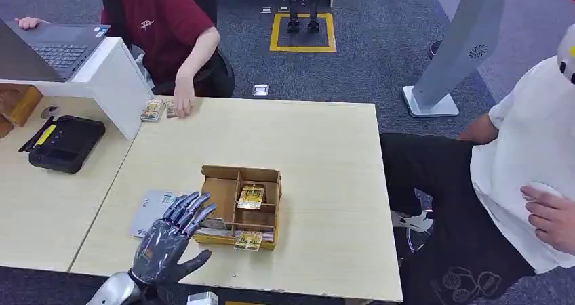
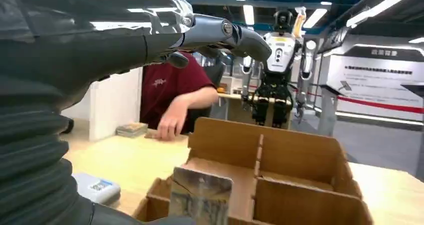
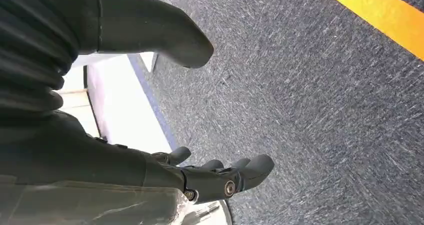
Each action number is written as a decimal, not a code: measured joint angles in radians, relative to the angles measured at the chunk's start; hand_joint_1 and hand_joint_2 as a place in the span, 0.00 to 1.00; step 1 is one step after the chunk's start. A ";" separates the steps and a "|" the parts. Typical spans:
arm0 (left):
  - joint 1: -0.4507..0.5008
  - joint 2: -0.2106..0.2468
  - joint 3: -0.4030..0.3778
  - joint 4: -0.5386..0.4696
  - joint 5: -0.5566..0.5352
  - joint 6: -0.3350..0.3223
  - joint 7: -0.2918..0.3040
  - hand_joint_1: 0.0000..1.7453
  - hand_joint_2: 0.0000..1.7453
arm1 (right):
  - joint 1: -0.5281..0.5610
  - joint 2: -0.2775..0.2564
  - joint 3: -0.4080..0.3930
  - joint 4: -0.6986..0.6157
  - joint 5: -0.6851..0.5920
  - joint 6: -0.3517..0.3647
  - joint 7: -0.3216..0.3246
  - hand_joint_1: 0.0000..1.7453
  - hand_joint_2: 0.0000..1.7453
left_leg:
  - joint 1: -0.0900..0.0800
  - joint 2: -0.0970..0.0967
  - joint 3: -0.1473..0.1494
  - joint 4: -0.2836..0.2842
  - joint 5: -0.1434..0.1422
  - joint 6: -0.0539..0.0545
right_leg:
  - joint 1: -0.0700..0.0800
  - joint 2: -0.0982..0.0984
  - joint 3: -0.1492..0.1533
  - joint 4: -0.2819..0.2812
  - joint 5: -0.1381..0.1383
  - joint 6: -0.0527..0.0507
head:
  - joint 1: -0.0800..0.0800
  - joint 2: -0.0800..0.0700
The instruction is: Pass the card to the sensor for recognition and then transmit it.
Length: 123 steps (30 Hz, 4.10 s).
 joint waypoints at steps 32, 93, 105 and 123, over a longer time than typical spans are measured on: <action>-0.023 -0.076 -0.168 0.148 -0.184 0.123 0.142 0.00 1.00 | -0.010 0.000 0.000 0.000 0.032 0.000 0.001 0.00 1.00 | 0.000 0.000 0.000 0.000 0.000 0.000 | 0.000 0.000 0.000 0.000 0.000 0.000 | 0.000 0.000; -0.073 -0.163 -0.168 0.305 -0.103 0.118 0.143 1.00 1.00 | -0.011 0.000 0.000 0.000 0.038 -0.002 0.007 0.00 0.00 | 0.000 0.000 0.001 0.000 0.000 0.000 | 0.000 -0.001 0.001 0.000 0.000 0.000 | 0.000 0.000; -0.073 -0.162 -0.168 0.298 -0.082 0.111 0.134 1.00 1.00 | -0.013 0.000 0.000 0.000 0.038 -0.001 0.008 0.00 0.00 | 0.000 0.000 0.001 0.000 0.000 0.000 | 0.000 -0.001 0.001 0.000 0.000 0.000 | 0.000 0.000; -0.144 -0.151 0.026 0.041 -0.104 0.155 0.171 1.00 1.00 | -0.008 0.000 0.000 0.000 0.048 -0.001 0.020 0.00 0.00 | 0.000 0.000 0.001 0.000 0.001 0.000 | 0.000 -0.001 0.001 0.000 0.001 0.000 | 0.000 0.000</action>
